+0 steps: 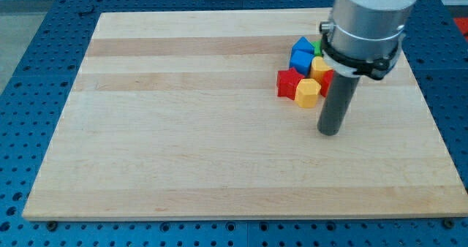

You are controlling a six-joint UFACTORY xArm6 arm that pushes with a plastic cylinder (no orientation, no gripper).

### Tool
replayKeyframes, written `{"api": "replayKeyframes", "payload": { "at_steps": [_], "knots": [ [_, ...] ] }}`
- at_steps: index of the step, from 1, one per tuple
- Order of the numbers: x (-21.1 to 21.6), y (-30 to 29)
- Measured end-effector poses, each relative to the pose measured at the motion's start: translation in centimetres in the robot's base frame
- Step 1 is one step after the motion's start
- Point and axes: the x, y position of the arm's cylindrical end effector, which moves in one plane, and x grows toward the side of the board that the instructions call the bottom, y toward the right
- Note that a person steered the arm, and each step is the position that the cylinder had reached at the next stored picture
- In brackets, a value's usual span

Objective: Nudge the yellow hexagon up a bit

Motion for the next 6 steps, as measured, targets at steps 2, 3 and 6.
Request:
{"api": "replayKeyframes", "payload": {
  "at_steps": [2,3,6],
  "knots": [
    [-1.1,-2.6],
    [-3.1,-2.8],
    [-6.3,-2.8]
  ]
}}
